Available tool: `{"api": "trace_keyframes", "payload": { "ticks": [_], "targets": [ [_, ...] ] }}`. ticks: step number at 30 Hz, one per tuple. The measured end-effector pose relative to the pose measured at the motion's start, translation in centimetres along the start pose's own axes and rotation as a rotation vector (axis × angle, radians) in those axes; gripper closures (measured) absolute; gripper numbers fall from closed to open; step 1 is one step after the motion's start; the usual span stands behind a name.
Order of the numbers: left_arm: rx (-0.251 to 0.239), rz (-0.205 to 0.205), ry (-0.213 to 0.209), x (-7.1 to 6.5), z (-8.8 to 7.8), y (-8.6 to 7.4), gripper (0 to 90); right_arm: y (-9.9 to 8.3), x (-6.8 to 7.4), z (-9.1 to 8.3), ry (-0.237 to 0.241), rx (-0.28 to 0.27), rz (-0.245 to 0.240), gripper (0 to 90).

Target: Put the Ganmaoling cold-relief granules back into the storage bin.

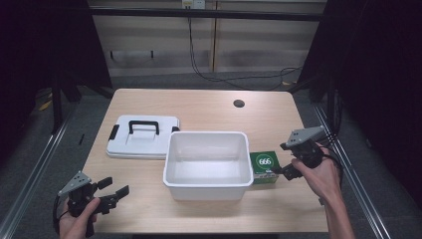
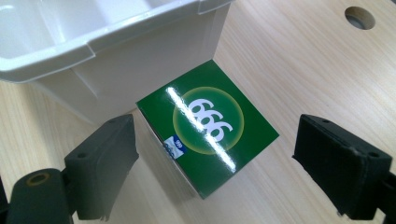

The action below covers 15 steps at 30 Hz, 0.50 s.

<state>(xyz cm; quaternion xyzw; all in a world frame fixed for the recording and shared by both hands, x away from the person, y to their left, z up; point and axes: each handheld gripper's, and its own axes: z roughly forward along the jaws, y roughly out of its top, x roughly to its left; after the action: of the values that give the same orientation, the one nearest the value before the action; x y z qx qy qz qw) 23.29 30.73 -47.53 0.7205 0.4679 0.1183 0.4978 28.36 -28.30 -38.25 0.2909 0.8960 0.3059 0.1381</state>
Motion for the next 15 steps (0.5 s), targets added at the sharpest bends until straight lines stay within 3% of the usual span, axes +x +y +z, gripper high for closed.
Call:
{"api": "trace_keyframes", "payload": {
  "ticks": [3, 15],
  "targets": [
    [0.000, -0.002, -0.002, 0.0, 0.0, 0.0, 17.8, 0.9, -0.5, 0.4, 0.012, 0.040, -0.066, 12.0],
    [0.002, -0.001, -0.006, 0.0, 0.0, 0.0, 17.8, 3.1, -1.1, 1.7, 0.069, 0.154, -0.178, 11.0]
  ]
}}
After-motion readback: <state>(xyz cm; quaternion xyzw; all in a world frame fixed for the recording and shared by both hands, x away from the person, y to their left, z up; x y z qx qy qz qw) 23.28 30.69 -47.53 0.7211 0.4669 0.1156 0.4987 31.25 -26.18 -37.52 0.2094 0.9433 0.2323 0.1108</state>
